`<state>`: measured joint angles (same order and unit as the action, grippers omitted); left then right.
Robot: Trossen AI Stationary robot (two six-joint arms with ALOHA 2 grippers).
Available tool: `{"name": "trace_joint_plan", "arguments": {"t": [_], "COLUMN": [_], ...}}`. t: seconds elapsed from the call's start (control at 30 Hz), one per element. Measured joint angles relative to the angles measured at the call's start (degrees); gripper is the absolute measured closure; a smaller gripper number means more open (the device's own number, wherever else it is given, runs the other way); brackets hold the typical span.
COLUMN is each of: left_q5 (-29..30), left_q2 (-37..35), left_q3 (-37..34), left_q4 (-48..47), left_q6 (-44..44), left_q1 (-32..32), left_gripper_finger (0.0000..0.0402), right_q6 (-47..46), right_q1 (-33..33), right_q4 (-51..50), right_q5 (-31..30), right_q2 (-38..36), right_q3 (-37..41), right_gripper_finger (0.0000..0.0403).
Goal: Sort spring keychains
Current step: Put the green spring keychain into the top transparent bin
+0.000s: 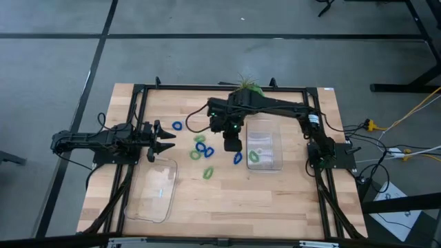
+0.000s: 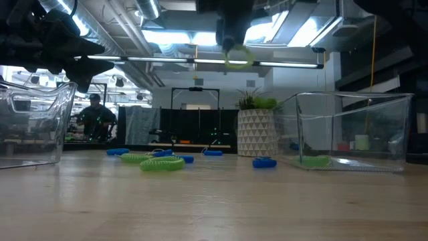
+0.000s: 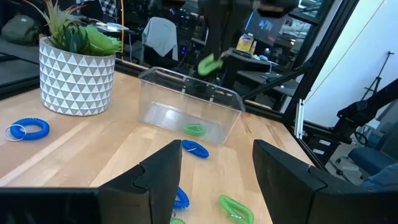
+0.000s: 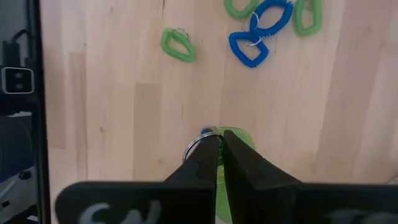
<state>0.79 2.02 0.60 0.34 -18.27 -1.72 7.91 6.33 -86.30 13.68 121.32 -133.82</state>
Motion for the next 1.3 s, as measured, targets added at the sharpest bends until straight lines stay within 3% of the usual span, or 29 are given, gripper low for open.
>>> {"name": "trace_joint_plan", "arguments": {"t": [0.77,1.3], "left_q5": [0.10,0.10], "left_q2": [0.02,0.01], "left_q3": [0.00,0.00], "left_q4": [0.00,-0.01], "left_q6": [-0.01,-0.01], "left_q1": [-0.02,-0.02], "left_gripper_finger": [0.0208,0.0208], "right_q6": [-0.16,-6.26], "right_q1": [-0.02,-0.23], "right_q4": [-3.76,-3.74], "right_q5": [0.01,-0.04], "right_q2": [-15.24,-24.04], "right_q3": [-0.09,-0.09], "right_gripper_finger": [0.0392,0.0392]}}
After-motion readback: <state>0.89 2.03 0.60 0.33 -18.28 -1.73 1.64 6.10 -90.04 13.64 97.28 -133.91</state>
